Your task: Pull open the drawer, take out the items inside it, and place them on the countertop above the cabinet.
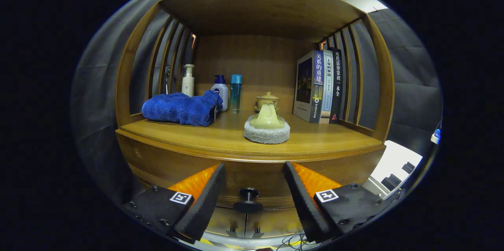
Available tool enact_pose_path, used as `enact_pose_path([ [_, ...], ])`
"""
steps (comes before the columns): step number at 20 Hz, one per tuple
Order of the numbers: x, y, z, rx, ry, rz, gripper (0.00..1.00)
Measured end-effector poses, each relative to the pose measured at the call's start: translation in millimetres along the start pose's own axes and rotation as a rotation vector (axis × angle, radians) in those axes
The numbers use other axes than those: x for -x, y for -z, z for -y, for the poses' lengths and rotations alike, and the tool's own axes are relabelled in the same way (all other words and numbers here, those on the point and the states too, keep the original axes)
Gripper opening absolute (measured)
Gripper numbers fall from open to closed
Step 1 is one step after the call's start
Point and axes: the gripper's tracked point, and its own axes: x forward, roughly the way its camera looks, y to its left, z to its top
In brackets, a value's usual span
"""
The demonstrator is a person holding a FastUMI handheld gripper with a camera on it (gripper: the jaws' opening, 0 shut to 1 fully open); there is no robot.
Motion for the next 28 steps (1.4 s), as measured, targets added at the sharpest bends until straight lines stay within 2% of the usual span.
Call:
enact_pose_path([
  [6, 18, -13, -2, -0.023, -0.010, 0.012, 0.99],
  [11, 78, -52, 4, -0.041, -0.015, 0.078, 0.98],
  [15, 136, -99, 19, -0.015, -0.017, 0.153, 0.98],
  [19, 181, -124, 19, -0.054, -0.049, 0.155, 0.98],
  [22, 207, -136, 22, -0.064, -0.063, 0.165, 0.98],
  [25, 226, -140, 29, -0.050, -0.030, 0.182, 0.98],
  [28, 243, -138, 20, -0.054, -0.059, 0.193, 0.98],
])
